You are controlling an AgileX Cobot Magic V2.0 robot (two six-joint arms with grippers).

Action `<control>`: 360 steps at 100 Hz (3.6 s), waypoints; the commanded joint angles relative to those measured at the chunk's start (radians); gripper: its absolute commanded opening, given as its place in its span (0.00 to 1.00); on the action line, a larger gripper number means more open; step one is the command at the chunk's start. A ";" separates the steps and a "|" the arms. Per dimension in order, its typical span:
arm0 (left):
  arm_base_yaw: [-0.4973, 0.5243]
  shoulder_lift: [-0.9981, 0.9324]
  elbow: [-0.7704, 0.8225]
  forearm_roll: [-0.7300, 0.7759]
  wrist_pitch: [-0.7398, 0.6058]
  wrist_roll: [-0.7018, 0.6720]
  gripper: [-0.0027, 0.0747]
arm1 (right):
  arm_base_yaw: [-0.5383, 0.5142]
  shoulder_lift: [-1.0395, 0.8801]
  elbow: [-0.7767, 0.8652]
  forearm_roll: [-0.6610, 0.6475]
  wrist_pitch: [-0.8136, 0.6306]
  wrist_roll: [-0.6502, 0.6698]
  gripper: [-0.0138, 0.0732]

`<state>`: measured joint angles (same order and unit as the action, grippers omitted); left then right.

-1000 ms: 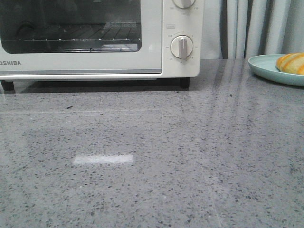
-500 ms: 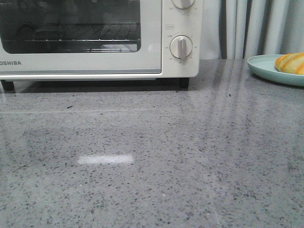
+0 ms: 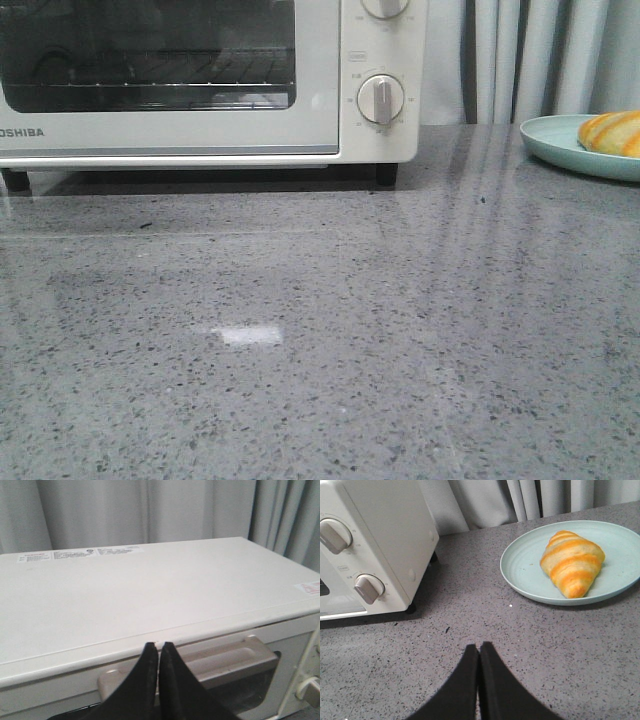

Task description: Put bread in oven

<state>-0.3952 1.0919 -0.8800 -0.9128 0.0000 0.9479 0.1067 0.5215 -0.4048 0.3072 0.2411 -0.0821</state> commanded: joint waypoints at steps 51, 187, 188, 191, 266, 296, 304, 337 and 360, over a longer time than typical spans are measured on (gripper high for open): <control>-0.010 0.125 -0.063 0.004 0.105 0.006 0.01 | -0.001 0.012 -0.037 -0.008 -0.044 -0.007 0.10; -0.010 -0.158 0.164 0.046 0.548 0.001 0.01 | -0.001 0.017 -0.133 0.008 -0.111 -0.007 0.10; -0.010 -0.161 0.164 0.046 0.556 -0.002 0.01 | -0.001 0.017 -0.133 0.008 -0.111 -0.007 0.10; -0.010 -0.173 0.164 0.046 0.572 -0.002 0.01 | -0.001 0.017 -0.135 0.008 -0.111 -0.007 0.10; -0.010 -0.642 0.164 0.042 0.465 -0.002 0.01 | -0.171 0.540 -0.790 -0.152 0.322 -0.007 0.55; -0.010 -0.696 0.164 0.070 0.468 -0.002 0.01 | -0.223 0.885 -0.883 -0.170 0.240 -0.007 0.65; -0.010 -0.696 0.164 0.070 0.468 -0.002 0.01 | -0.223 0.956 -0.883 -0.172 0.204 -0.007 0.64; -0.010 -0.696 0.164 0.070 0.472 -0.002 0.01 | -0.223 1.184 -0.883 -0.172 0.133 -0.007 0.64; -0.010 -0.696 0.164 0.070 0.490 -0.002 0.01 | -0.223 1.240 -0.883 -0.159 0.183 -0.005 0.34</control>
<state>-0.4080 0.3899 -0.6845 -0.8149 0.5331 0.9555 -0.1106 1.7726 -1.2686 0.1382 0.4097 -0.0821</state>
